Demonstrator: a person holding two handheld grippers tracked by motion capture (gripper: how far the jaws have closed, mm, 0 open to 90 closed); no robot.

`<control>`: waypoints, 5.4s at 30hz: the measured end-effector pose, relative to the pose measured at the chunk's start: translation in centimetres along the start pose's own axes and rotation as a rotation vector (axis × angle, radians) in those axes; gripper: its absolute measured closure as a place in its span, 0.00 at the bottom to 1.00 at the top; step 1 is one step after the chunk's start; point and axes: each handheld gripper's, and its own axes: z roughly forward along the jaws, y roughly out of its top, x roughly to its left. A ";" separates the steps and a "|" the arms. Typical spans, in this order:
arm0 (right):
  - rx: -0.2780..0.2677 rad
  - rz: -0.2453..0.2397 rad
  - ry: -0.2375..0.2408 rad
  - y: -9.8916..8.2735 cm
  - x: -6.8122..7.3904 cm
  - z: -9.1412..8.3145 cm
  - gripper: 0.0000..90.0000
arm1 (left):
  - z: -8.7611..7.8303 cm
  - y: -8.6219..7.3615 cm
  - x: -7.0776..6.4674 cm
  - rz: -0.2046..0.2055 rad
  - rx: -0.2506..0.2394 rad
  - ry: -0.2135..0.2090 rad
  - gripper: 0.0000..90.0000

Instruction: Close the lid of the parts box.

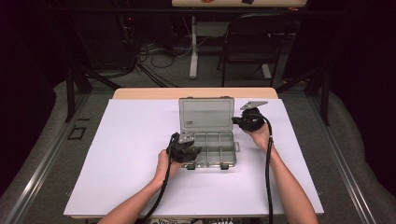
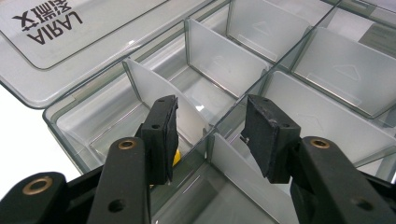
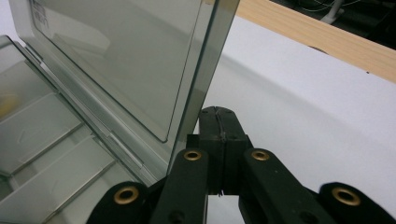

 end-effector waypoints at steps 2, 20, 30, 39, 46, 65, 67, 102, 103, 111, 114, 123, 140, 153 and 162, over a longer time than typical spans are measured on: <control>-0.001 -0.007 -0.006 0.0 0.0 0.0 1.00 | 0.0 0.0 0.0 -0.001 -0.001 0.001 0.61; -0.049 -0.012 -0.001 0.2 0.1 -0.6 1.00 | 0.0 0.0 0.0 0.000 -0.001 -0.002 0.61; -0.073 -0.025 -0.005 0.3 0.1 -0.9 1.00 | 0.0 0.0 0.1 0.001 -0.001 -0.001 0.61; -0.093 -0.024 -0.001 0.4 0.1 -1.1 1.00 | 0.0 0.0 0.1 -0.003 -0.002 -0.003 0.60; -0.101 -0.035 0.007 0.5 0.2 -1.4 1.00 | 0.1 0.0 0.1 -0.015 -0.005 -0.010 0.60; -0.107 -0.070 0.014 0.7 0.3 -1.9 1.00 | 0.1 0.0 0.3 -0.018 0.000 -0.017 0.59; -0.105 -0.074 0.018 0.7 0.3 -2.0 1.00 | 0.1 0.0 0.2 -0.020 0.001 -0.017 0.59; -0.160 -0.108 0.040 0.9 0.3 -2.8 1.00 | 0.6 0.2 0.5 0.010 0.011 -0.016 0.48; -0.158 -0.110 0.041 0.9 0.3 -2.8 1.00 | 0.7 0.2 0.4 0.014 0.011 -0.018 0.46; -0.149 -0.117 0.046 0.9 0.4 -2.9 1.00 | -1.0 1.3 0.3 0.062 -0.075 -0.021 0.30; -0.146 -0.116 0.050 0.9 0.4 -3.0 1.00 | -1.6 1.6 1.0 0.063 -0.105 -0.036 0.26; -0.136 -0.122 0.050 0.9 0.5 -3.0 1.00 | -3.6 2.8 3.5 0.029 -0.146 0.015 0.09; -0.131 -0.121 0.055 0.8 0.6 -3.1 1.00 | -4.9 6.0 6.6 0.039 -0.103 0.040 0.04; -0.120 -0.137 0.036 1.0 0.9 -3.3 1.00 | -6.5 6.8 7.7 0.080 -0.177 0.071 0.55; -0.118 -0.130 0.030 0.9 1.0 -3.3 1.00 | -6.5 6.9 7.7 0.133 -0.196 0.092 0.82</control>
